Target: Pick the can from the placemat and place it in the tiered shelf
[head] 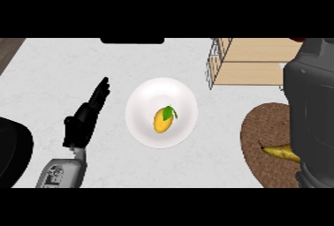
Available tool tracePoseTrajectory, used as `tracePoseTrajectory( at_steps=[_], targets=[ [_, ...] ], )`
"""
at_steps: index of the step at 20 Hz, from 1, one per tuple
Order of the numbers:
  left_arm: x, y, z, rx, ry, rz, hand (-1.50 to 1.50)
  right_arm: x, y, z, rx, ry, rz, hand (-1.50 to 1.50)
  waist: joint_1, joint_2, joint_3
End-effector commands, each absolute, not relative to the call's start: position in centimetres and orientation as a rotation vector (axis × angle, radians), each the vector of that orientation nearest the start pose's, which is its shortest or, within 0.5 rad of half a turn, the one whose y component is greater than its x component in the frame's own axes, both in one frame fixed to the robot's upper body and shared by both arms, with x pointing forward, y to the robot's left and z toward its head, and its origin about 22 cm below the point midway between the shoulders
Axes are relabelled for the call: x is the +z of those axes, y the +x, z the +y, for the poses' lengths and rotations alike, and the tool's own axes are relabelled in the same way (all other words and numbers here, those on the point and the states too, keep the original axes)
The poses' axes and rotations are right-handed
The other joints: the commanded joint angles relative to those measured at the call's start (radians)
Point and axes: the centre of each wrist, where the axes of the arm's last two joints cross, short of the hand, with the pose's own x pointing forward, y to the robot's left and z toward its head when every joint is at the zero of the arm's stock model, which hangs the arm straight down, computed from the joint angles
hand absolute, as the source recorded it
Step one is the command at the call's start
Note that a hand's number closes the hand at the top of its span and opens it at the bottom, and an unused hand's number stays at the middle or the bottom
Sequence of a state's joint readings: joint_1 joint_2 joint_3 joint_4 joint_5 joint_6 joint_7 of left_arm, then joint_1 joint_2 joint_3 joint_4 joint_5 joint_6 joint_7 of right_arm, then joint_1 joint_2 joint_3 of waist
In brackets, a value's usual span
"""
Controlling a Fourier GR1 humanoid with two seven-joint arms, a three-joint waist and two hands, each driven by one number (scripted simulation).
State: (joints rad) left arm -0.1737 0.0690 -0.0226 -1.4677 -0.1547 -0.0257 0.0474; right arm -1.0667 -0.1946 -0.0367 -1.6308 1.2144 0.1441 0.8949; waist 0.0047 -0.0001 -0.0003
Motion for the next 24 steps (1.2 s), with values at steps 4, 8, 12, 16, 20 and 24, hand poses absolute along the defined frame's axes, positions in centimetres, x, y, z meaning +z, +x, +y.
tracePoseTrajectory(
  at_steps=[4, 8, 12, 16, 20, 24],
  targets=[
    [1.0, 27.4, 21.0, -0.272, 0.112, -1.585, 0.00, 29.9, 36.6, -16.4, 0.207, -1.541, -1.577, 1.50, 0.006, 0.003, 0.000],
    [0.4, 27.5, 21.1, -0.274, 0.086, -1.572, 0.00, 29.7, 38.2, -15.3, 0.327, -1.564, -1.656, 1.50, 0.009, 0.003, 0.000],
    [1.5, 29.0, 20.8, -0.260, 0.103, -1.579, 0.00, 26.8, 39.4, -17.0, 0.240, -1.576, -1.625, 1.50, 0.001, 0.002, 0.000],
    [2.4, 28.0, 20.9, -0.268, 0.111, -1.587, 0.00, 26.9, 39.9, -18.7, -0.028, -1.322, -1.784, 1.50, 0.015, 0.004, 0.002],
    [1.6, 29.8, 22.1, -0.253, 0.092, -1.582, 0.00, 27.0, 41.1, -19.4, -0.031, -1.277, -1.837, 1.50, 0.003, 0.004, 0.000],
    [2.2, 27.9, 22.5, -0.265, 0.079, -1.567, 0.00, 26.6, 42.9, -20.4, -0.008, -1.281, -1.813, 1.50, 0.011, 0.003, 0.000]
  ],
)
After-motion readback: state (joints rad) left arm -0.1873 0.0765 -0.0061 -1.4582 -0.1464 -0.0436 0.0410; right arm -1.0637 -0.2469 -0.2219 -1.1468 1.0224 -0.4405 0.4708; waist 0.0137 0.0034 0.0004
